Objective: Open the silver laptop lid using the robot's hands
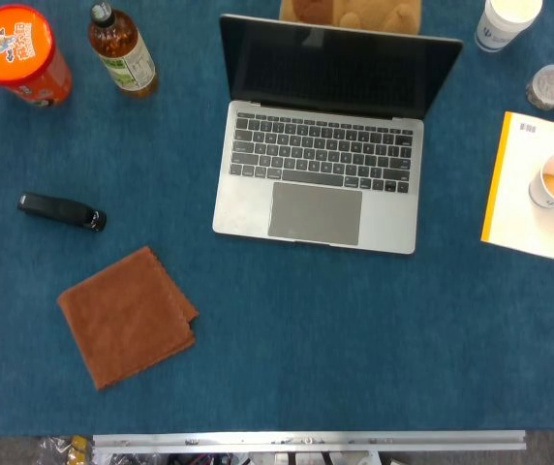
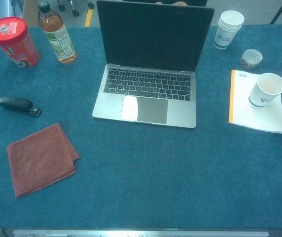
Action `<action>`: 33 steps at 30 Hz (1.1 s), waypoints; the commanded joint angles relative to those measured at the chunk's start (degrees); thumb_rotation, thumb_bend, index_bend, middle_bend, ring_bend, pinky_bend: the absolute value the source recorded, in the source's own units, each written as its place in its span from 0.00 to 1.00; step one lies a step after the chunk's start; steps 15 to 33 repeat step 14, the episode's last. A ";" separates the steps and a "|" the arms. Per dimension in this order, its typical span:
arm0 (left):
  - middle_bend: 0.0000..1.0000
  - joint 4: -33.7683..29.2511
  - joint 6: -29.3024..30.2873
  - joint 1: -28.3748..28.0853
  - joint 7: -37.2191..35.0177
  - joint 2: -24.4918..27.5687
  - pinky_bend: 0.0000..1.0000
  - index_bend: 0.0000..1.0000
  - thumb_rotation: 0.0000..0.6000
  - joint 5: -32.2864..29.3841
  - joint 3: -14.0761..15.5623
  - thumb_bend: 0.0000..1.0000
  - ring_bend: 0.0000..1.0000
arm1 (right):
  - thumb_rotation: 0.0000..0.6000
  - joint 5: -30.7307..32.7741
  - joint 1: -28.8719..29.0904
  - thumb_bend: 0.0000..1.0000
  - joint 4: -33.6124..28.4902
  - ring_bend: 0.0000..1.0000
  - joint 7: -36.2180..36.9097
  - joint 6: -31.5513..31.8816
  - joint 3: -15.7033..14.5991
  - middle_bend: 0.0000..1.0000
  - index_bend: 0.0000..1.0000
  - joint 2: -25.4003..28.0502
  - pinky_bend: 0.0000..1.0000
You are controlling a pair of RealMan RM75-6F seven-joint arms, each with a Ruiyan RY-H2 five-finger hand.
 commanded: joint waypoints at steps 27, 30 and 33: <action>0.08 -0.04 0.09 3.26 -0.10 0.09 0.00 0.15 1.00 0.14 -1.97 0.47 0.00 | 1.00 -2.21 -1.70 0.38 0.30 0.00 -0.60 -3.32 1.93 0.13 0.06 -1.08 0.06; 0.08 -0.04 0.09 3.26 -0.10 0.09 0.00 0.15 1.00 0.14 -1.97 0.47 0.00 | 1.00 -2.21 -1.70 0.38 0.30 0.00 -0.60 -3.32 1.93 0.13 0.06 -1.08 0.06; 0.08 -0.04 0.09 3.26 -0.10 0.09 0.00 0.15 1.00 0.14 -1.97 0.47 0.00 | 1.00 -2.21 -1.70 0.38 0.30 0.00 -0.60 -3.32 1.93 0.13 0.06 -1.08 0.06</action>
